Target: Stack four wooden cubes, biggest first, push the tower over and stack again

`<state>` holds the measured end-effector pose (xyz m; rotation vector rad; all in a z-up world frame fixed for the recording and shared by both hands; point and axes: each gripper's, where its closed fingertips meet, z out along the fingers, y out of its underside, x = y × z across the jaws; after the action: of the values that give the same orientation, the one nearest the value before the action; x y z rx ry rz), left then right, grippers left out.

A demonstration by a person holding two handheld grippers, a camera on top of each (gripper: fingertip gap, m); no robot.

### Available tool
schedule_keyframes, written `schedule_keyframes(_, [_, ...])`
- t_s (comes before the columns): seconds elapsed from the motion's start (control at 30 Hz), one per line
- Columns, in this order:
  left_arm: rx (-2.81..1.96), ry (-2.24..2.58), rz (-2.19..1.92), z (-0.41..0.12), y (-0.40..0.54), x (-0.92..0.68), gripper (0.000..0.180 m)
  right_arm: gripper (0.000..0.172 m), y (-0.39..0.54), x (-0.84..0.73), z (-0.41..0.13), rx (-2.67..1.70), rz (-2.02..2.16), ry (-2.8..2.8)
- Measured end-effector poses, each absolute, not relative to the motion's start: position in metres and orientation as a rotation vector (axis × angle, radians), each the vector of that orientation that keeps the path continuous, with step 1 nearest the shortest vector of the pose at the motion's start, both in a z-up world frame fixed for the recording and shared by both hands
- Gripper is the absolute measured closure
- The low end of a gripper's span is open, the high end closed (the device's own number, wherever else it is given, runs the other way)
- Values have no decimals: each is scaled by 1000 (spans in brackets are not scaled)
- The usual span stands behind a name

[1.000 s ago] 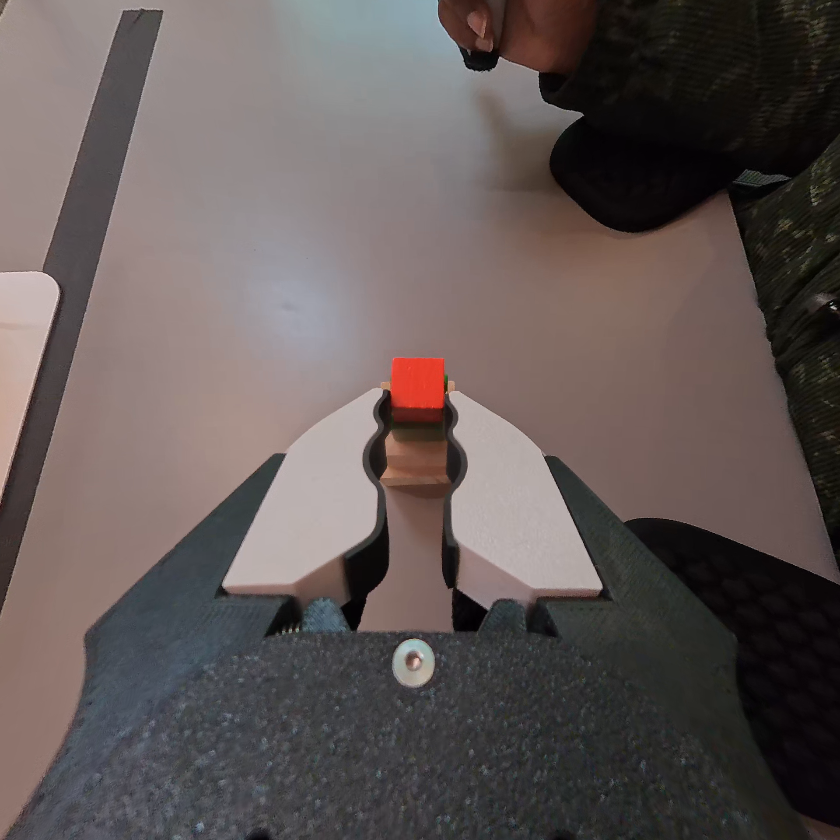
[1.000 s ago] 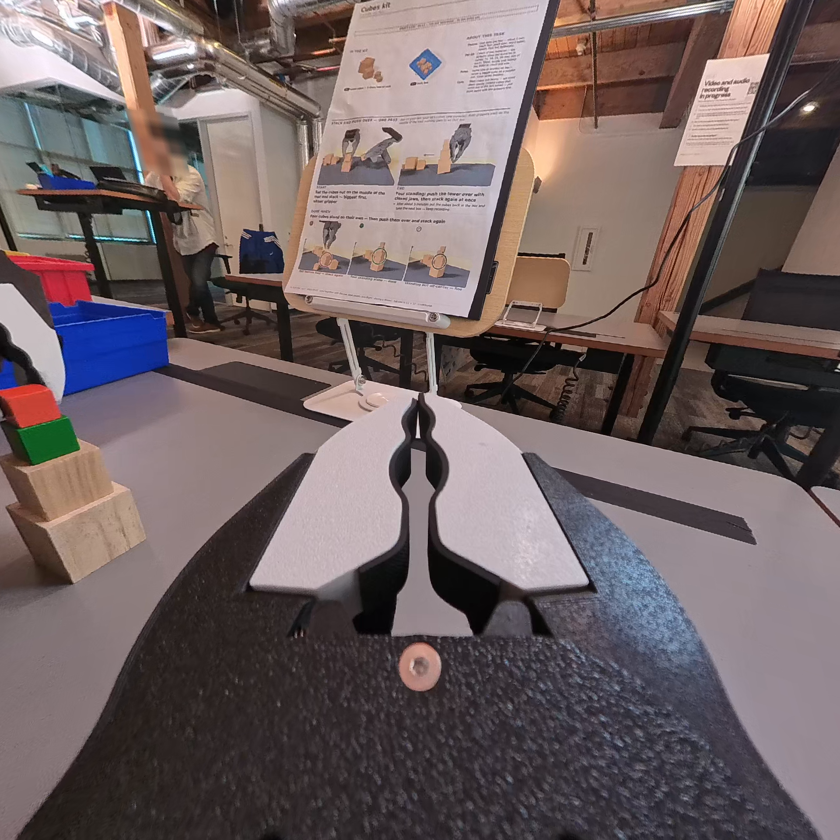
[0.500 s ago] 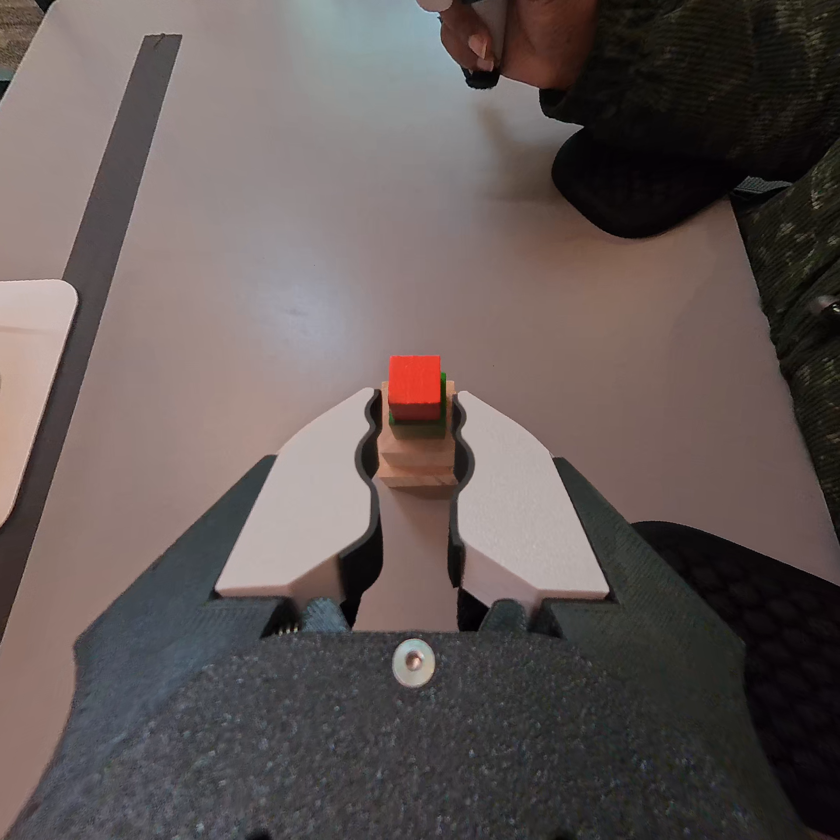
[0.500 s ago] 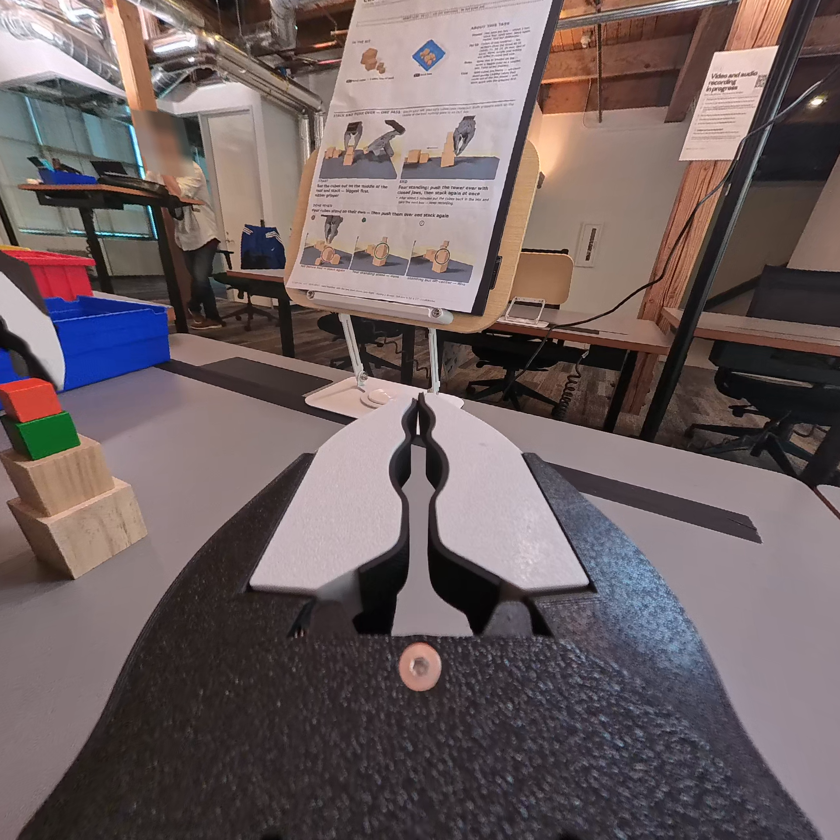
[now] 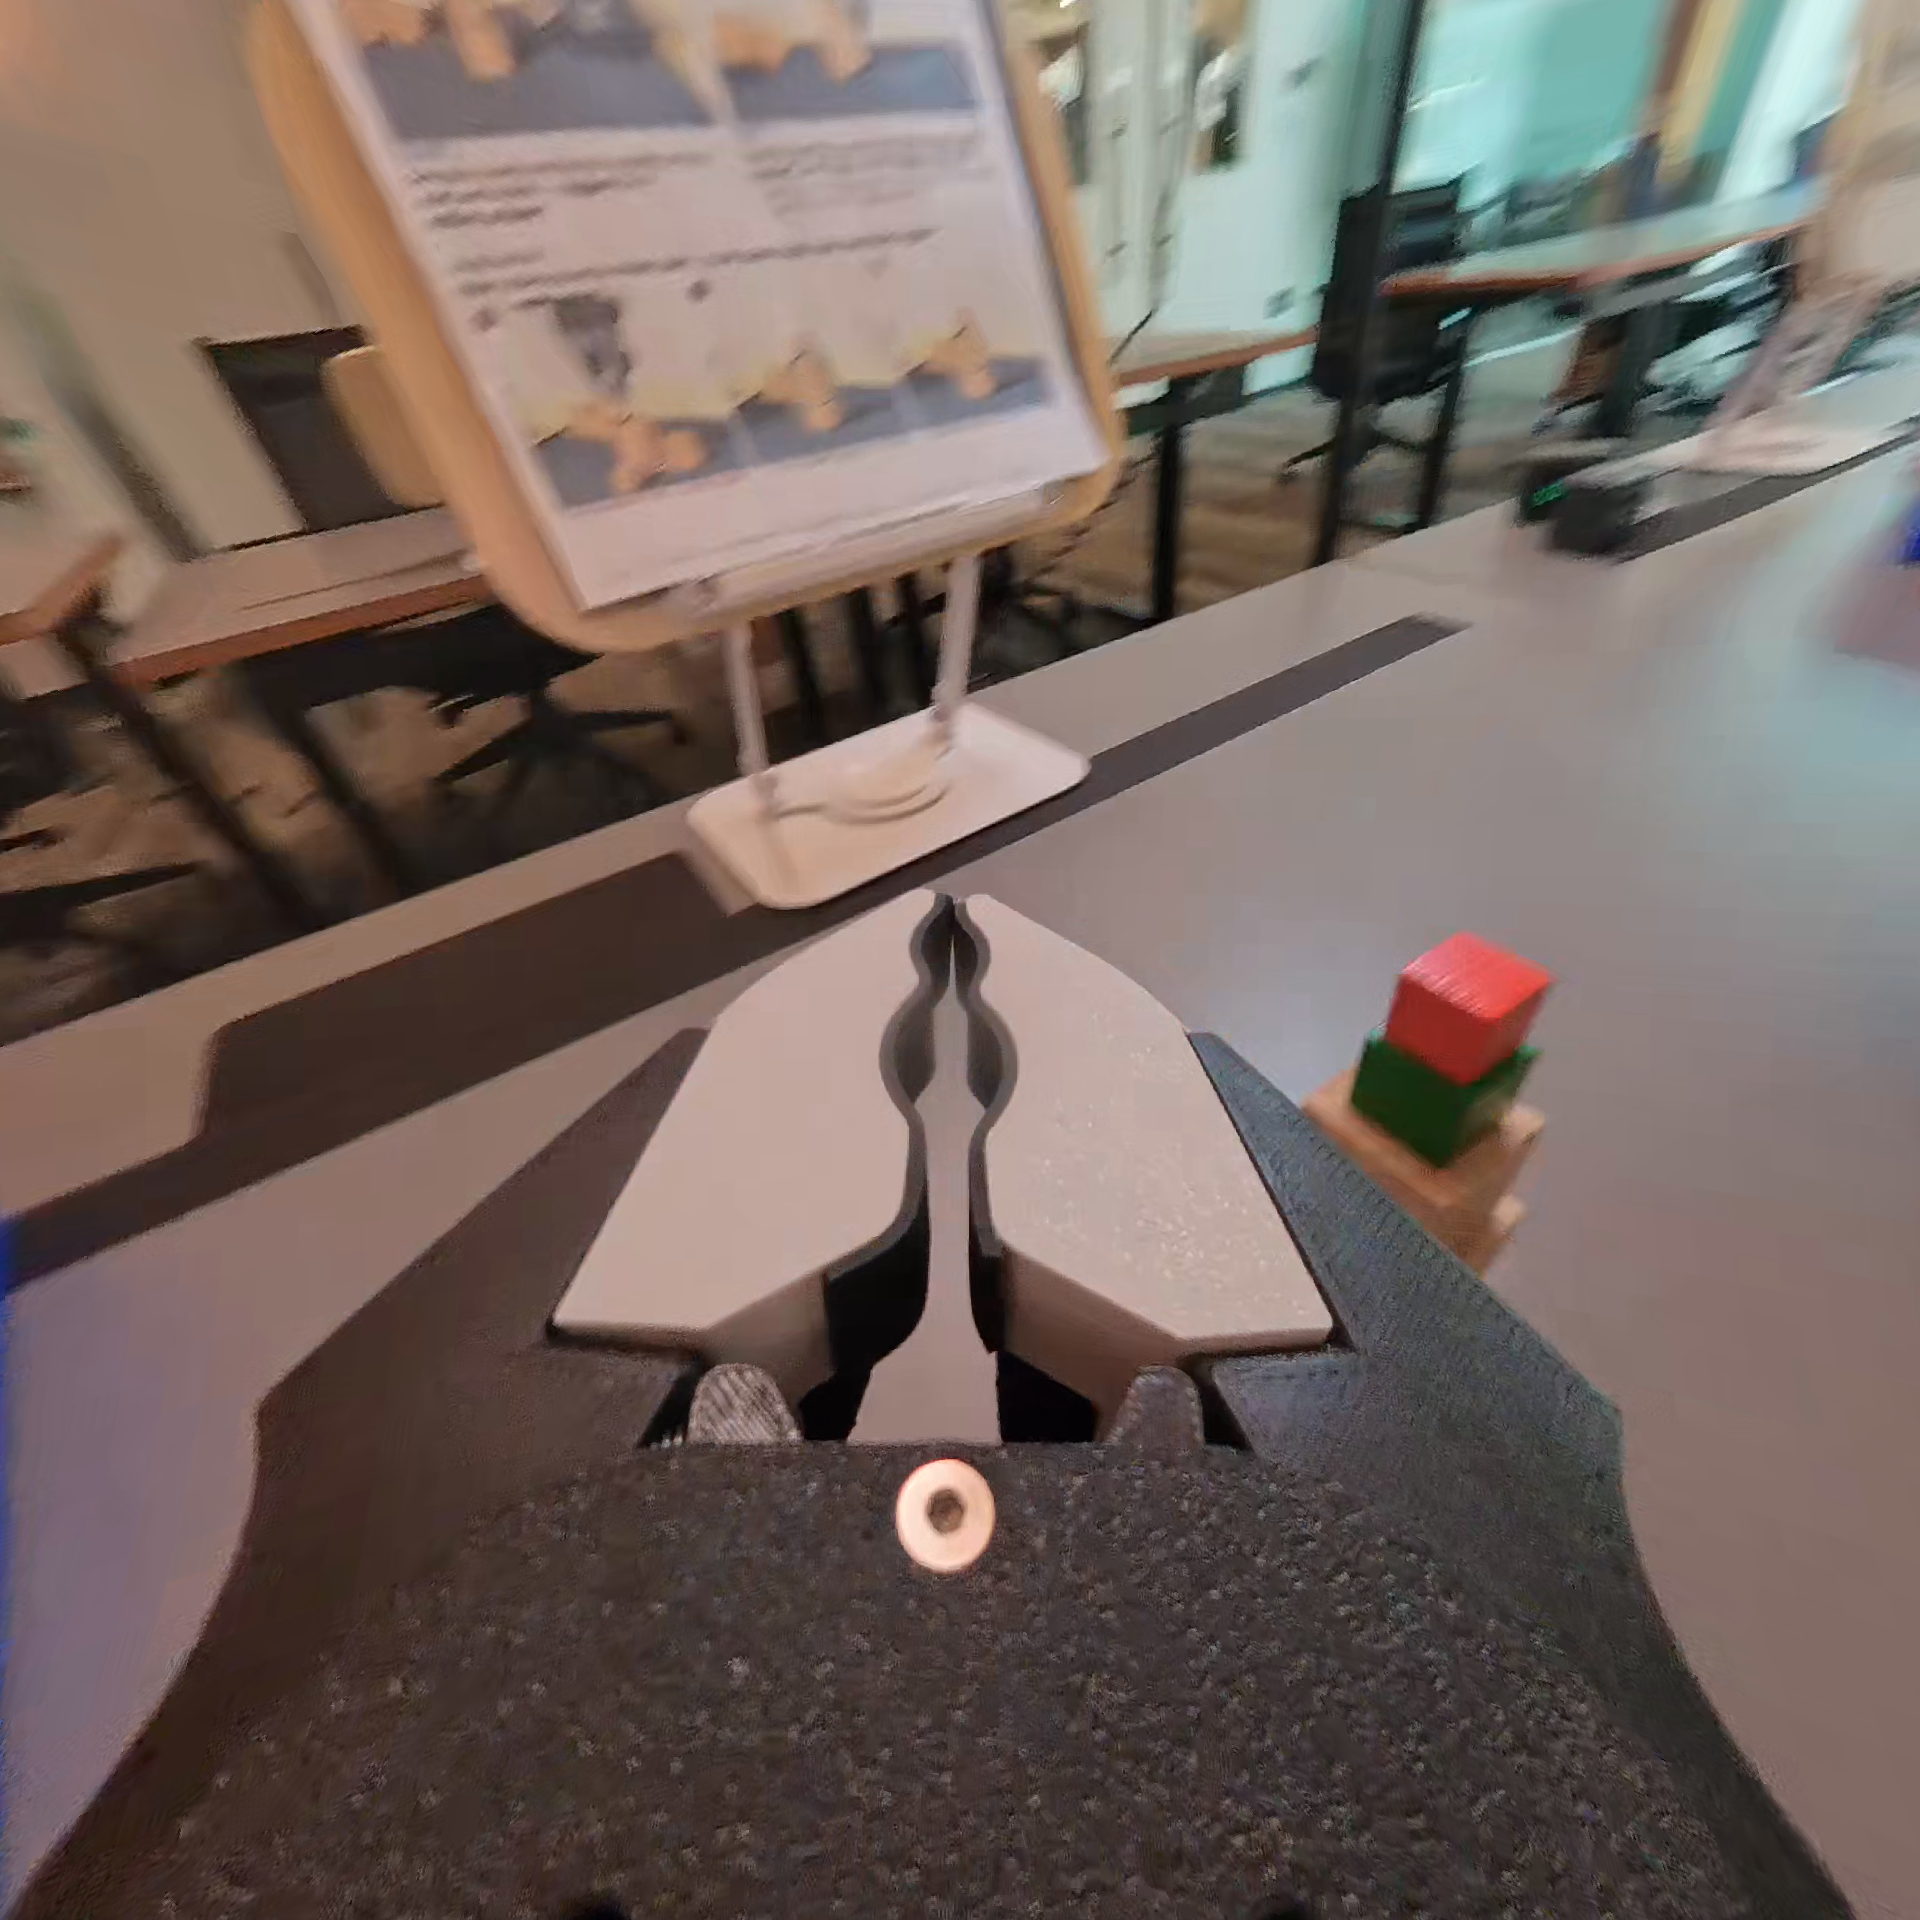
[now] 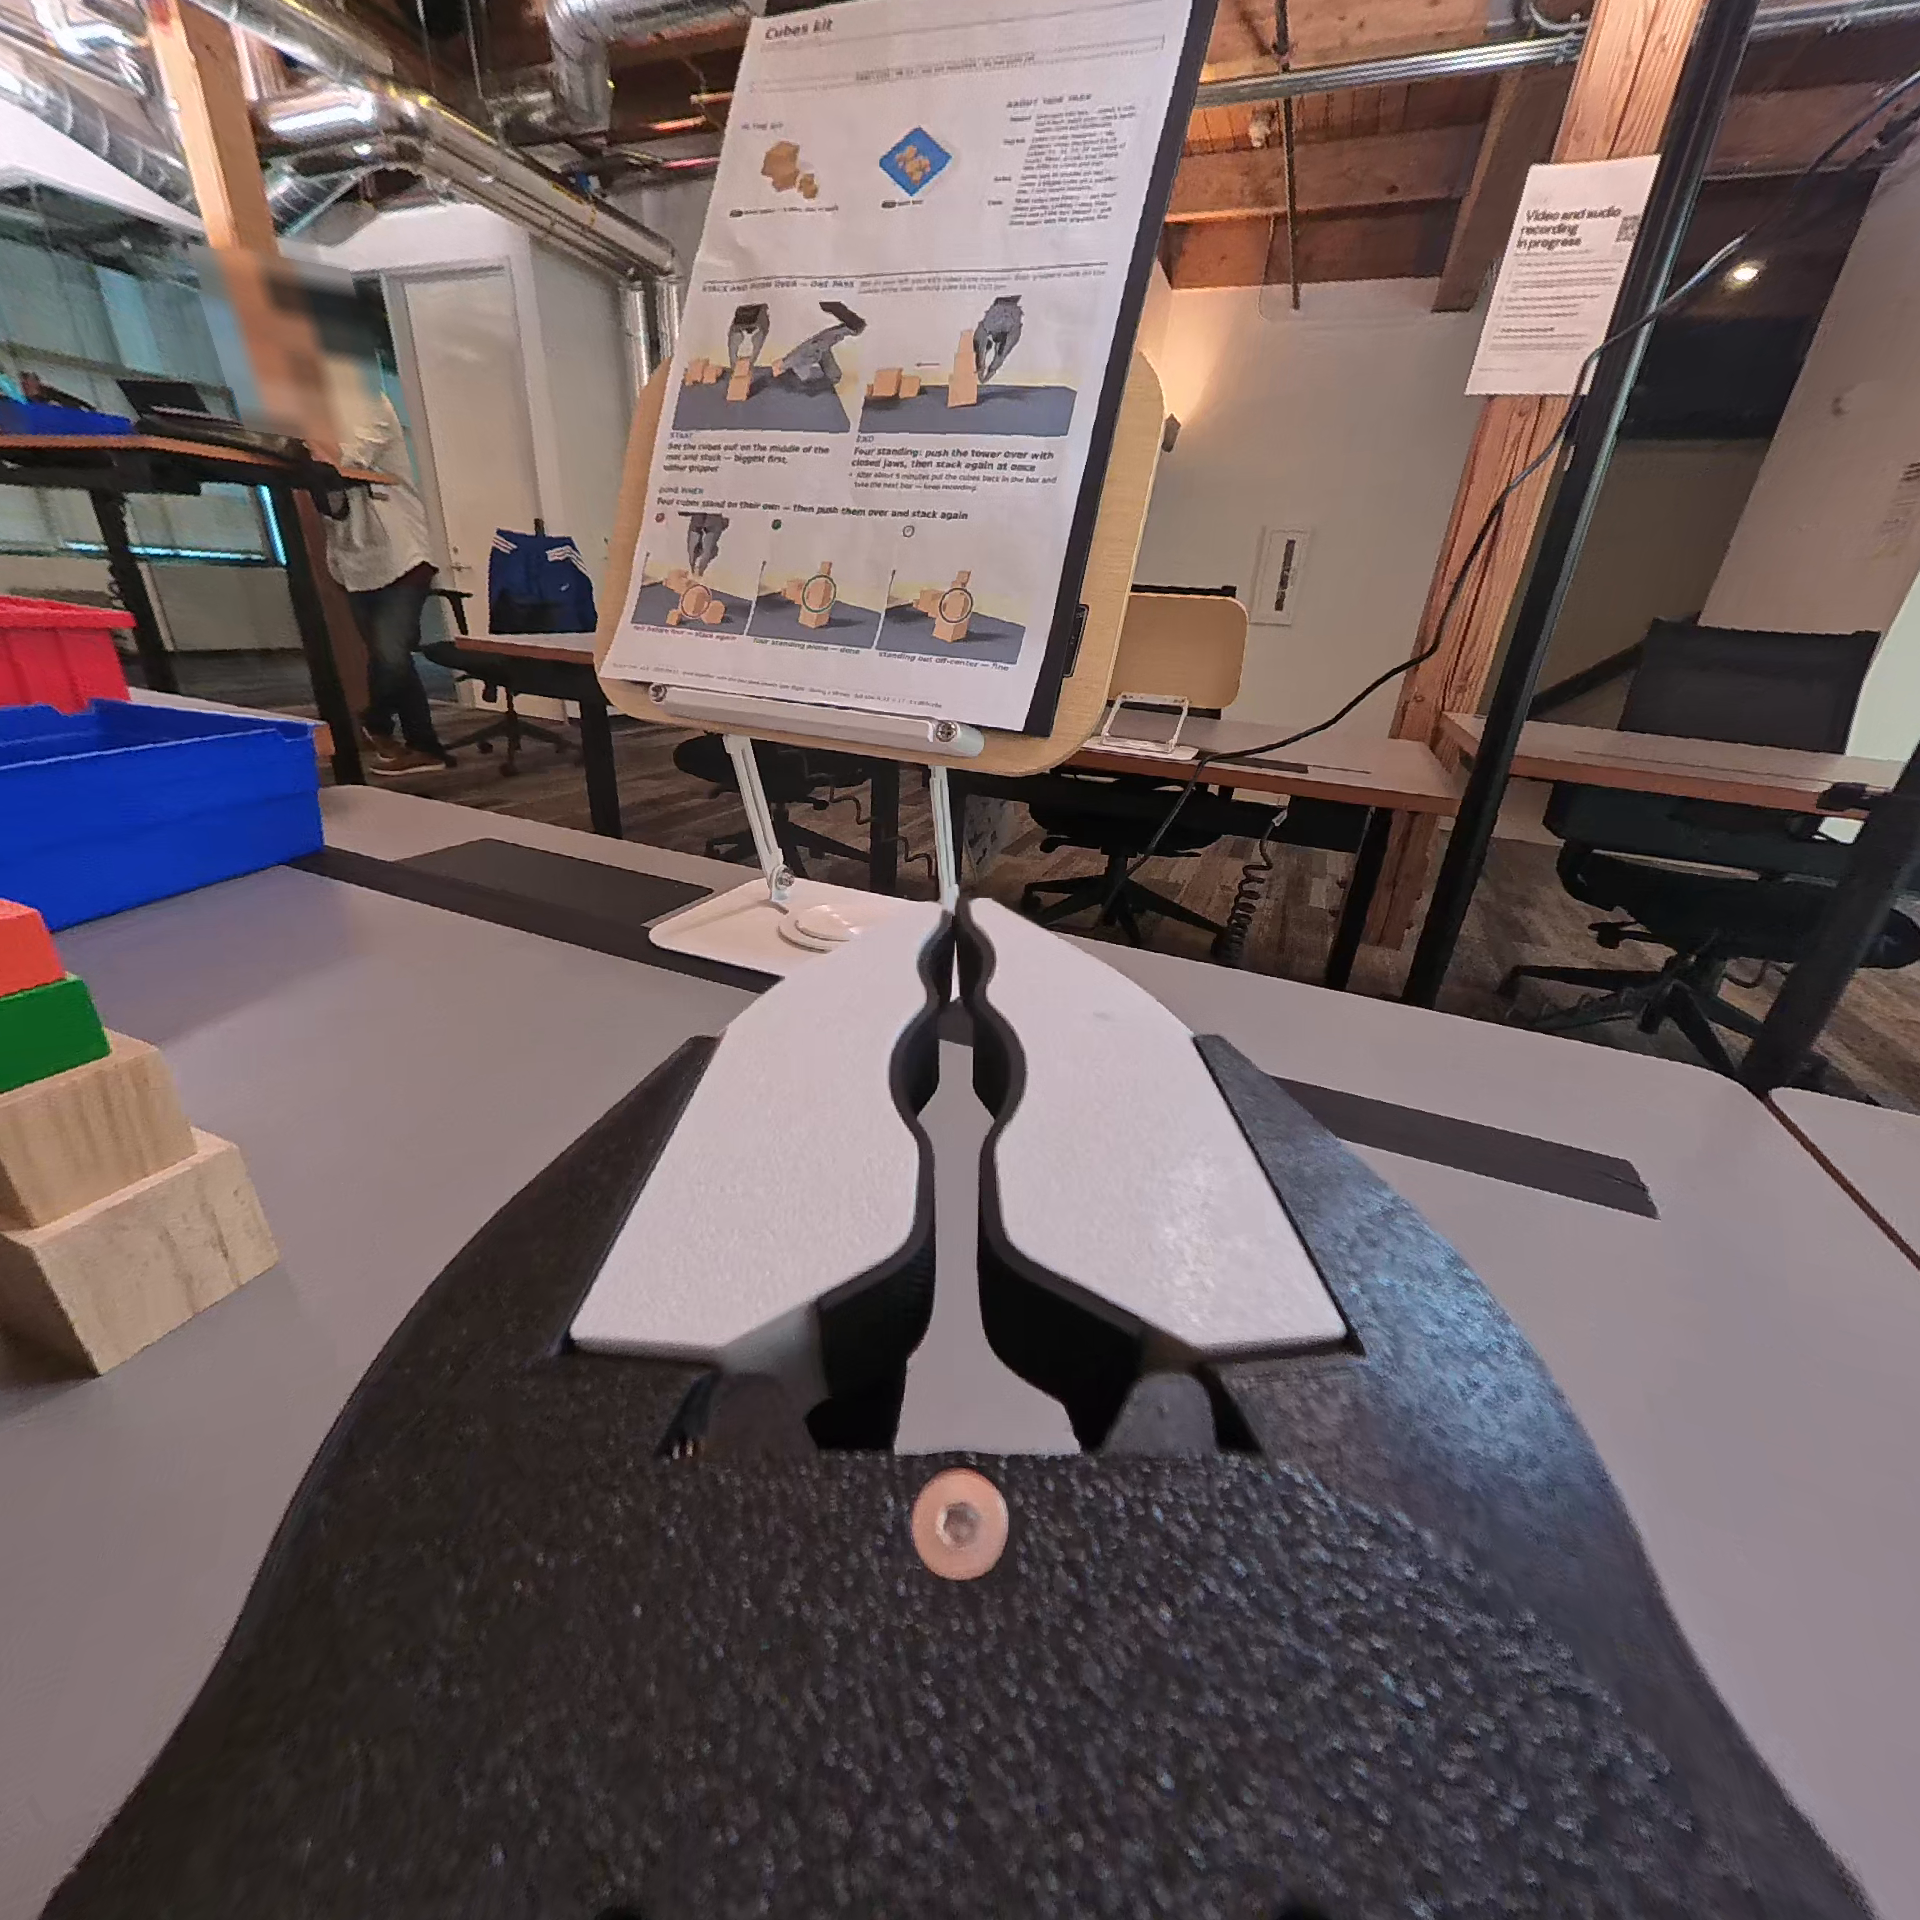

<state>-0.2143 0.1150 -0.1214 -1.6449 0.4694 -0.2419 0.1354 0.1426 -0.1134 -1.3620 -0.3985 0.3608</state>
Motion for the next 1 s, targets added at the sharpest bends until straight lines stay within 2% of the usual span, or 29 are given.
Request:
schedule_keyframes(0.23, [-1806, 367, -24, -181, 87, -206, 180, 172, 150, 156, -116, -1422, 330, -273])
schedule_keyframes(0.57, [-1898, 643, 274, -237, 93, -181, 180, 172, 147, 162, -107, -1413, 389, -209])
schedule_keyframes(1.0, [-1644, 1042, 349, -217, 155, -31, 180, 172, 147, 160, -108, -1419, 398, -217])
